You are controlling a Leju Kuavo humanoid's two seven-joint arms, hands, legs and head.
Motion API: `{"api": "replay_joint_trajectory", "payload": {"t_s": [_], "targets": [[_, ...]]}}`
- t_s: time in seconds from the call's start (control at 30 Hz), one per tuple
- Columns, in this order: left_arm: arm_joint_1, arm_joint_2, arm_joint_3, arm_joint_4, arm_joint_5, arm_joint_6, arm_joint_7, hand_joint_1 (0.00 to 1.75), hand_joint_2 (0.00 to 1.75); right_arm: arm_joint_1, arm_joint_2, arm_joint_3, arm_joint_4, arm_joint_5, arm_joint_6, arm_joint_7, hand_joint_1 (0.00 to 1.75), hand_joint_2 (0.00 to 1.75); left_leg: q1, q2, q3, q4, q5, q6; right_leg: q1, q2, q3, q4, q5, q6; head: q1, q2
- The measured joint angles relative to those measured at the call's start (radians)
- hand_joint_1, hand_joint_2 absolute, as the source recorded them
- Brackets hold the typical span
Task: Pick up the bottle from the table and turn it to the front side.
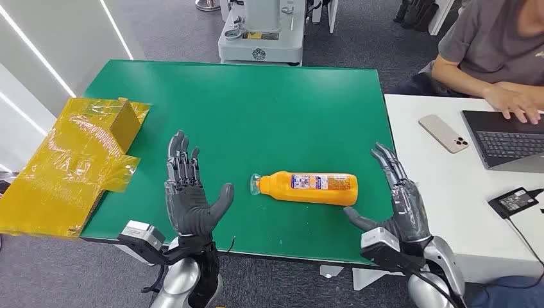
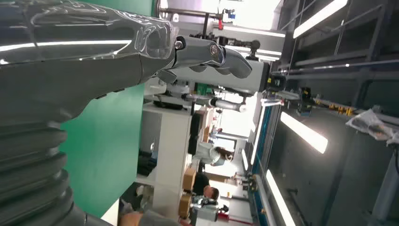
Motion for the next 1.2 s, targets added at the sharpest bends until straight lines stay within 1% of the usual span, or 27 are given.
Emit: {"api": "replay_joint_trajectory", "payload": {"t_s": [0.07,0.1,0.2,0.3,0.37,0.47,0.63,0.77,0.87,1.03,1.2], "targets": [[-0.002,0.001,-0.004,0.002,0.000,-0.003,0.000,0.00,1.75,-0.026,-0.022,0.002,0.019,0.011,0.038,0.010,0.00,1.75,0.000,0.000,0.000,0.000,0.000,0.000,0.000,0.000,0.000,0.000,0.000,0.000,0.000,0.000],[-0.004,0.001,-0.007,0.004,0.001,-0.006,0.000,0.00,1.75,-0.060,-0.044,0.004,0.042,0.020,0.079,0.018,0.00,1.75,0.000,0.000,-0.001,0.000,0.000,0.000,0.000,0.000,0.000,0.000,0.000,0.000,0.000,0.000],[-0.010,0.002,-0.014,0.006,0.009,-0.014,0.004,0.00,1.75,-0.207,-0.090,0.021,0.149,0.024,0.193,0.025,0.00,1.75,0.000,0.001,0.000,0.000,0.001,0.001,0.000,0.001,0.000,0.001,0.002,0.001,0.000,0.000],[-0.013,0.002,-0.019,0.006,0.013,-0.018,0.012,0.00,1.75,-0.371,-0.101,0.068,0.281,0.020,0.277,0.024,0.00,1.75,0.000,0.002,0.000,0.001,0.002,0.002,0.000,0.002,0.000,0.001,0.003,0.001,0.000,0.000],[-0.013,0.002,-0.024,0.006,0.013,-0.018,0.017,0.00,1.75,-0.470,-0.101,0.116,0.364,0.015,0.318,0.025,0.00,1.75,0.000,0.001,0.000,0.001,0.003,0.002,0.000,0.000,0.000,0.001,0.004,0.001,0.000,0.000],[-0.013,0.003,-0.033,0.006,0.013,-0.017,0.023,0.00,1.75,-0.592,-0.089,0.200,0.476,0.022,0.373,0.043,0.00,1.75,0.000,-0.001,-0.001,0.001,0.004,0.003,0.000,-0.002,0.000,0.001,0.003,0.001,0.000,0.000],[-0.012,0.009,-0.042,0.003,0.015,-0.007,0.032,0.00,1.75,-0.753,-0.028,0.343,0.666,0.014,0.448,0.066,0.00,1.75,0.000,-0.001,-0.001,0.001,0.004,0.002,0.000,-0.001,0.000,0.001,0.003,0.001,0.000,0.000],[-0.012,0.013,-0.044,0.002,0.018,-0.005,0.039,0.00,1.75,-0.831,0.027,0.429,0.783,0.010,0.504,0.077,0.00,1.75,0.000,-0.002,-0.001,0.001,0.004,0.002,0.000,-0.002,0.000,0.001,0.003,0.001,0.000,0.000],[-0.012,0.015,-0.049,0.002,0.020,-0.002,0.047,0.00,1.75,-0.866,0.079,0.500,0.875,0.021,0.555,0.093,0.00,1.75,0.000,-0.002,-0.001,0.001,0.004,0.002,0.001,-0.002,0.000,0.001,0.003,0.001,0.000,0.000],[-0.015,0.015,-0.055,-0.001,0.021,0.008,0.064,0.00,1.75,-0.872,0.139,0.580,0.988,0.026,0.578,0.105,0.00,1.75,0.000,-0.002,-0.001,0.001,0.004,0.003,0.000,-0.002,0.000,0.001,0.003,0.001,0.000,0.000],[-0.015,0.016,-0.056,-0.005,0.021,0.021,0.074,0.00,1.75,-0.872,0.165,0.641,1.054,0.049,0.575,0.100,0.00,1.75,0.000,-0.002,-0.002,0.001,0.004,0.003,0.000,-0.002,0.000,0.000,0.003,0.001,0.000,0.000]]}}
